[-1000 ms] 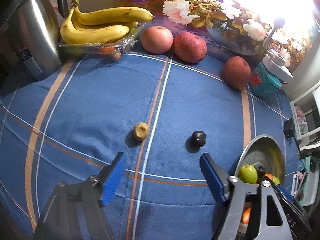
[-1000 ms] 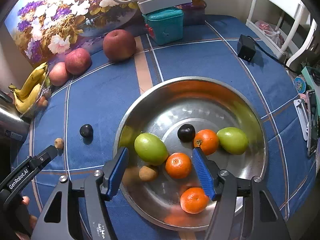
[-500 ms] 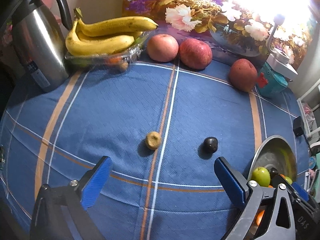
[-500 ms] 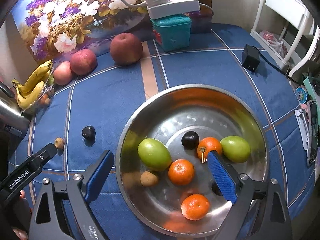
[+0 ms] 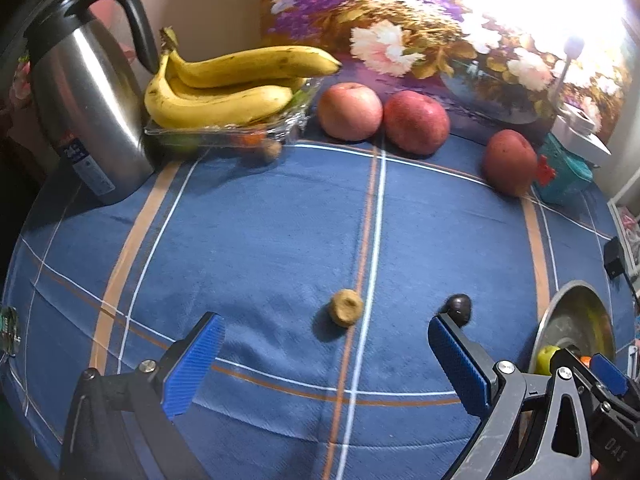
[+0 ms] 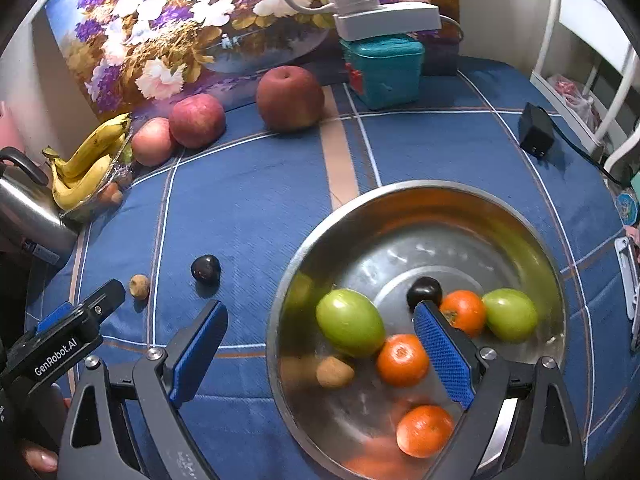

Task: Organize fruits
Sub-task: 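Withdraw both open tools from the plate toward the last kiwi and plum, then grasp the black plum with the right tool while the left tool grasps the kiwi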

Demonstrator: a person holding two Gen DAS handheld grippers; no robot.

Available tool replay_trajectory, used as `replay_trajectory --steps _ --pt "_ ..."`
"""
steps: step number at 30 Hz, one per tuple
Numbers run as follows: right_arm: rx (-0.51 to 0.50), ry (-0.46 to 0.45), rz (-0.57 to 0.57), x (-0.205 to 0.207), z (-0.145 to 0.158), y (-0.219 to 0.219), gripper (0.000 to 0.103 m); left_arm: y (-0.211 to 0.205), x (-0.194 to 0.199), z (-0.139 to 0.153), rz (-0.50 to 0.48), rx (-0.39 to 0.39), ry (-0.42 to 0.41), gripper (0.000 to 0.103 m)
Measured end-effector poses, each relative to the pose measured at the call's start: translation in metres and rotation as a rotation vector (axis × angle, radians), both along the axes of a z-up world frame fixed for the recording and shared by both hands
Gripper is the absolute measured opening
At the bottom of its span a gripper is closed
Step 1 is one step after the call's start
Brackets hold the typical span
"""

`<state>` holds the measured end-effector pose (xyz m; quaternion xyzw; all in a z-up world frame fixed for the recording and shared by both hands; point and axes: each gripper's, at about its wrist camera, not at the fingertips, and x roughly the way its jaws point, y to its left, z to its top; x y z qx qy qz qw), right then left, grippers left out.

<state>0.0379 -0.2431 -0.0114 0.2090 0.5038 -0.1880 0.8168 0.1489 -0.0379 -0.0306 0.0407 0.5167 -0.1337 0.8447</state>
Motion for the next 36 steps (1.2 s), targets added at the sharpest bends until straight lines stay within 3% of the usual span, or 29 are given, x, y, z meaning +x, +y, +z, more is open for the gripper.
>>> replay_trajectory --steps 8,19,26,36 --pt "-0.008 -0.017 0.059 0.017 -0.009 0.013 0.094 0.017 0.015 -0.008 0.041 -0.005 -0.002 0.103" --pt "0.022 -0.032 0.125 0.040 -0.015 0.037 0.094 0.027 0.025 -0.010 0.073 -0.092 -0.004 0.103" --pt "0.048 -0.046 0.157 0.051 -0.021 0.049 0.076 0.027 0.031 -0.013 0.054 -0.145 0.030 0.103" --pt "0.067 -0.024 0.175 0.070 -0.039 0.056 0.062 0.017 0.038 -0.024 0.031 -0.178 0.097 0.102"
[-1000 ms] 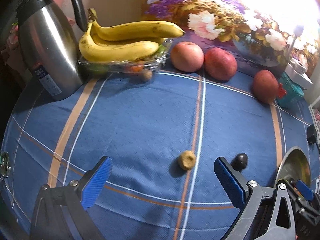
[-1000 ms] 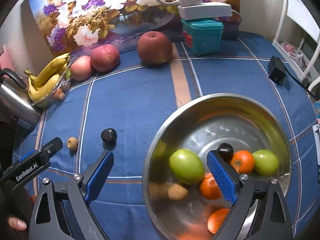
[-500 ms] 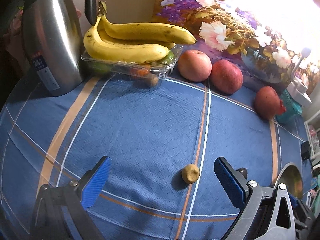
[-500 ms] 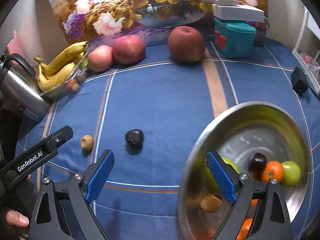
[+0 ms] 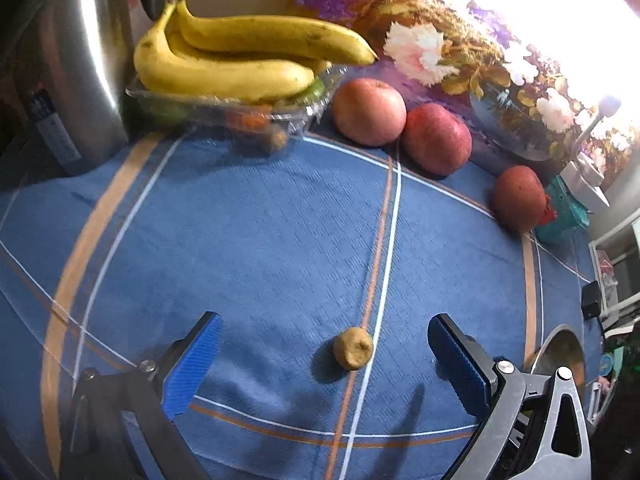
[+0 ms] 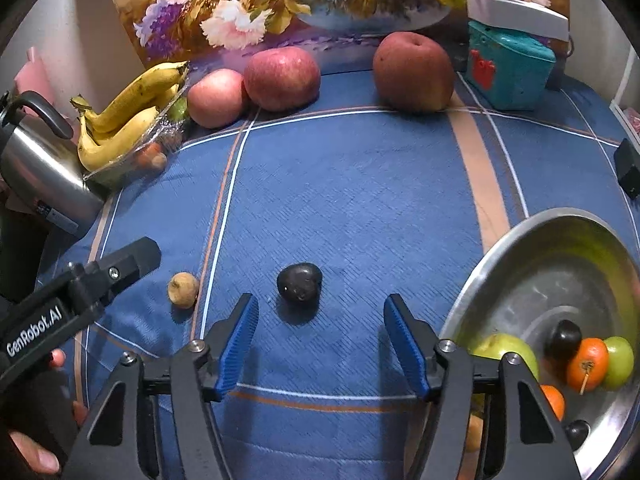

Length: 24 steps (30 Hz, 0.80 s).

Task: Organize fruits
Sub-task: 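Grasp the black plum with the right tool while the left tool grasps the kiwi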

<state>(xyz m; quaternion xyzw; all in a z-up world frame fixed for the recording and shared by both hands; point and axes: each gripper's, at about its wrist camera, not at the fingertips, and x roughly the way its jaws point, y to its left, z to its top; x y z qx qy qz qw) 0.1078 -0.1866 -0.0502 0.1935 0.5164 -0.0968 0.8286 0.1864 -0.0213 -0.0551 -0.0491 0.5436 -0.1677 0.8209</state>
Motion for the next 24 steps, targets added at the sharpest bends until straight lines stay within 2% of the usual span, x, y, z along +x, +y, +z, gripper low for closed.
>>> replay_trajectory --steps 2,6,10,13,15,18,21,24 --pt "0.003 0.002 0.002 0.003 -0.002 0.001 0.059 -0.004 0.000 -0.002 -0.009 0.010 0.005 0.100" --pt "0.007 0.005 0.003 0.010 -0.008 0.004 0.051 -0.010 0.001 -0.007 -0.027 -0.005 0.039 0.084" --pt "-0.015 0.009 0.011 0.017 -0.012 0.005 0.045 -0.016 0.000 -0.012 -0.042 -0.018 0.068 0.072" --pt "-0.007 0.002 0.008 0.017 -0.013 0.003 0.038 -0.019 0.000 -0.014 -0.049 -0.039 0.090 0.058" --pt "-0.003 -0.001 0.016 0.017 -0.013 0.002 0.036 -0.020 -0.001 -0.015 -0.051 -0.046 0.102 0.044" --pt "0.004 -0.007 0.021 0.017 -0.011 0.003 0.029 -0.020 -0.001 -0.015 -0.046 -0.053 0.109 0.034" --pt "0.003 -0.009 0.025 0.017 -0.009 0.004 0.026 -0.019 0.000 -0.015 -0.037 -0.072 0.115 0.026" --pt "0.008 -0.010 0.026 0.016 -0.009 0.004 0.025 -0.020 -0.001 -0.013 -0.042 -0.065 0.114 0.024"
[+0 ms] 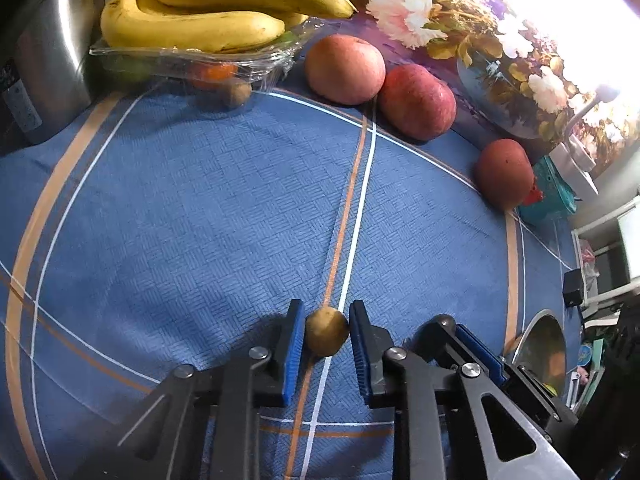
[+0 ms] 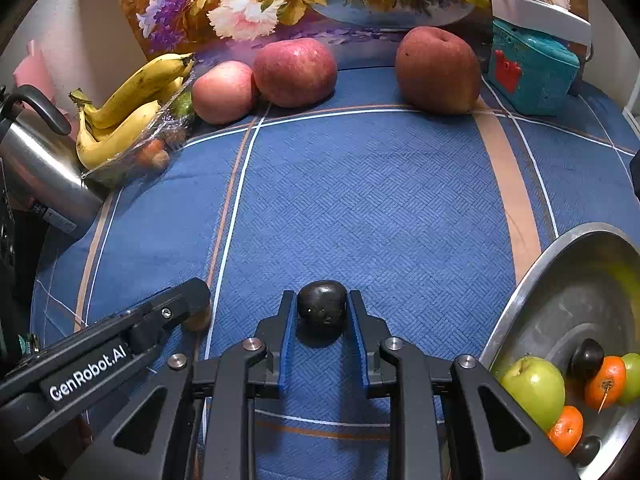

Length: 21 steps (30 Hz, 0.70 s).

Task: Organize fruits
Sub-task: 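Grasp the black plum with the right tool while the left tool grasps the kiwi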

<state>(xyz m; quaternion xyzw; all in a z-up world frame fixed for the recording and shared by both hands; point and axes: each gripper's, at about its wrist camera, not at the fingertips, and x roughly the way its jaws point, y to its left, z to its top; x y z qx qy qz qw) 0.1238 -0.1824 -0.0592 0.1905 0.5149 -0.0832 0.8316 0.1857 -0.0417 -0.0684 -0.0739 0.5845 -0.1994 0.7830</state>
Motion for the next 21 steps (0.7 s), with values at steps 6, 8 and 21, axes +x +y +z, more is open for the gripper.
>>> replay_trajectory --steps 6,8,21 --pt "0.009 -0.006 -0.009 -0.0024 0.0032 -0.0027 0.025 -0.0021 -0.0009 0.0003 -0.001 0.017 0.001 0.025" --pt "0.011 -0.010 -0.011 -0.0037 0.0050 -0.0036 0.025 -0.0017 0.0002 -0.0008 0.003 0.011 0.007 0.025" --pt "0.013 -0.012 -0.014 -0.0059 0.0082 -0.0035 0.025 -0.0081 -0.0021 -0.0061 -0.022 0.014 0.039 0.029"
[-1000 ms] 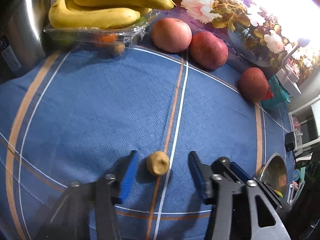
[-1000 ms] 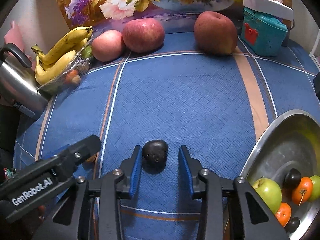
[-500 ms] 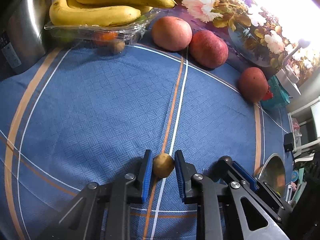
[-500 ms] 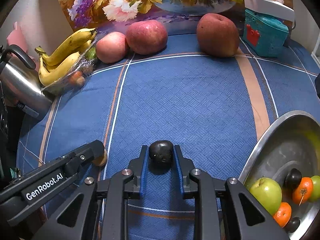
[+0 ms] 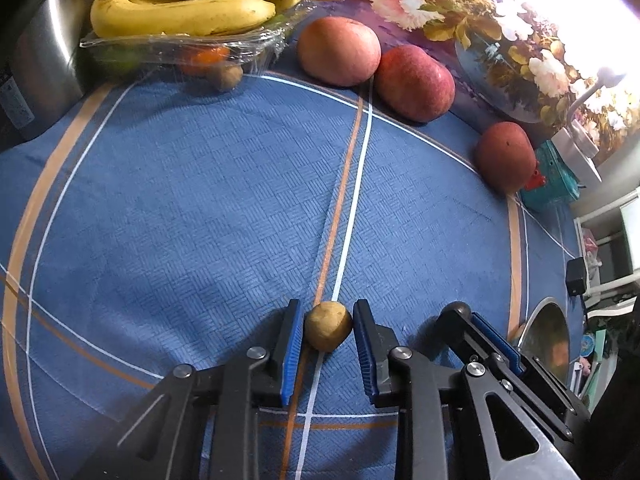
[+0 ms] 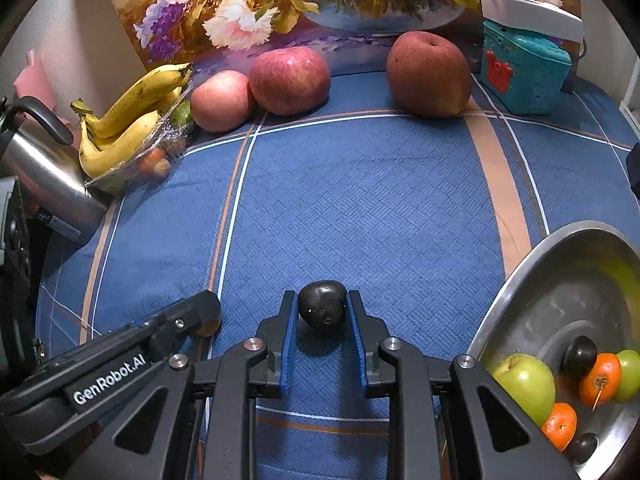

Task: Organize fruits
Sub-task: 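Carry the kiwi in the left tool over the plate while the right tool carries the plum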

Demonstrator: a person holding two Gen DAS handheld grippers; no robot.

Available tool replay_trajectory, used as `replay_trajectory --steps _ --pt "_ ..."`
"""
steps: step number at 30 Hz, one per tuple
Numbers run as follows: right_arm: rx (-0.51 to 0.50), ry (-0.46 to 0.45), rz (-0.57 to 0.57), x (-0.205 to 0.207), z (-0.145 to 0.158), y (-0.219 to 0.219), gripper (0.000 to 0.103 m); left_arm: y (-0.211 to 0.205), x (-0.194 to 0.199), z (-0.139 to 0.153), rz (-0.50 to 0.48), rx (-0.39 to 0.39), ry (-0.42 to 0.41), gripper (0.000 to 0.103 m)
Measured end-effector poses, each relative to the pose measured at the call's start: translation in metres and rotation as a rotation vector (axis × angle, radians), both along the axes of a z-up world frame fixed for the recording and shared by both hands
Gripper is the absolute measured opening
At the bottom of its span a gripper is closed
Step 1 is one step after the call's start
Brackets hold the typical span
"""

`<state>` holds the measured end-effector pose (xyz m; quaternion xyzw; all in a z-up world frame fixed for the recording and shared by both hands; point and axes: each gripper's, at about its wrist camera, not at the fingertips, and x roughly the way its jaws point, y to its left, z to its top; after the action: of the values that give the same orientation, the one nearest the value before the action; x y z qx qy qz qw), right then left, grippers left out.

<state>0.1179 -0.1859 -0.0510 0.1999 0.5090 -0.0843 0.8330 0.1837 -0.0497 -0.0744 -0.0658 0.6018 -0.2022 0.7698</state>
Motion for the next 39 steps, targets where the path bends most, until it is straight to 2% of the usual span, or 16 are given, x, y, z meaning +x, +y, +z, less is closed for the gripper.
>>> replay_trajectory --steps 11,23,39 --pt "0.000 0.001 -0.004 -0.002 0.002 0.000 0.025 -0.001 -0.004 0.006 -0.008 0.003 -0.011 0.027" --pt "-0.009 -0.018 -0.008 -0.020 0.019 -0.003 0.025 0.004 -0.017 0.030 -0.004 0.003 -0.056 0.027" --pt "-0.024 -0.020 -0.030 -0.064 0.041 -0.001 0.025 0.004 -0.064 0.058 -0.040 0.011 -0.124 0.027"
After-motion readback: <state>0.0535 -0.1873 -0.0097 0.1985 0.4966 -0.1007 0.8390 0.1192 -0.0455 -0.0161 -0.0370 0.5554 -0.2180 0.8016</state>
